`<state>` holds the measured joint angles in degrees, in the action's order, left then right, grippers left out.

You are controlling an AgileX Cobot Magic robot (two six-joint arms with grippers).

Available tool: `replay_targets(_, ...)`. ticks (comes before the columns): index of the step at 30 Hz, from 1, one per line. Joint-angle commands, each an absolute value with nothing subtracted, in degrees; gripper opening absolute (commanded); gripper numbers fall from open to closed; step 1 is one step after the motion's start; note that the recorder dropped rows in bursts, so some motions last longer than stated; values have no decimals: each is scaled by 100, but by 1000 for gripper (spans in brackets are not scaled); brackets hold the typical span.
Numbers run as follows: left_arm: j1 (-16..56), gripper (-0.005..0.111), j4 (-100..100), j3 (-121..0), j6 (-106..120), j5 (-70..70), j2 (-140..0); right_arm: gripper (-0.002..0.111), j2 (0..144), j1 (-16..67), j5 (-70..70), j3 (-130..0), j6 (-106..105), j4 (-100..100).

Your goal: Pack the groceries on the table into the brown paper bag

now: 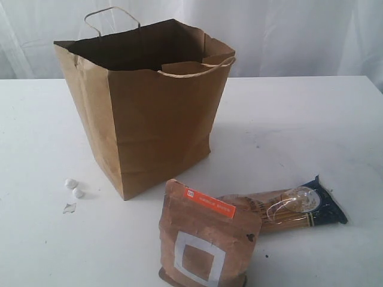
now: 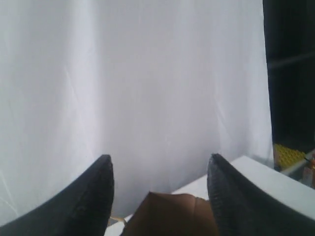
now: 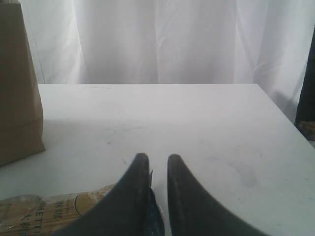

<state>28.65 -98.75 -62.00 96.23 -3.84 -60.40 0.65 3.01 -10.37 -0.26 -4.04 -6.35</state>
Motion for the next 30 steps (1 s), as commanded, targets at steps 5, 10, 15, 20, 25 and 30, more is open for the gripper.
replay_targets(5,2873,60,-9995,-6000,9926,-1880,-4952,14,34,283,-958,0,-426,-644)
replay_targets(10,2873,60,-9995,-5726,10023,-3026,-4589,14,34,283,-958,0,-426,-644)
replay_targets(15,2873,60,-9995,-5295,10092,-4552,-4433,14,34,283,-958,0,-426,-644)
replay_targets(20,2873,60,-9995,-4719,10158,-5489,-4329,14,34,283,-958,0,-426,-644)
replay_targets(25,2873,60,-9995,-4000,9511,-5356,-4188,14,34,283,-958,0,-426,-644)
replay_targets(30,2873,60,-9995,-3298,8385,-4343,-4129,14,34,283,-958,0,-426,-644)
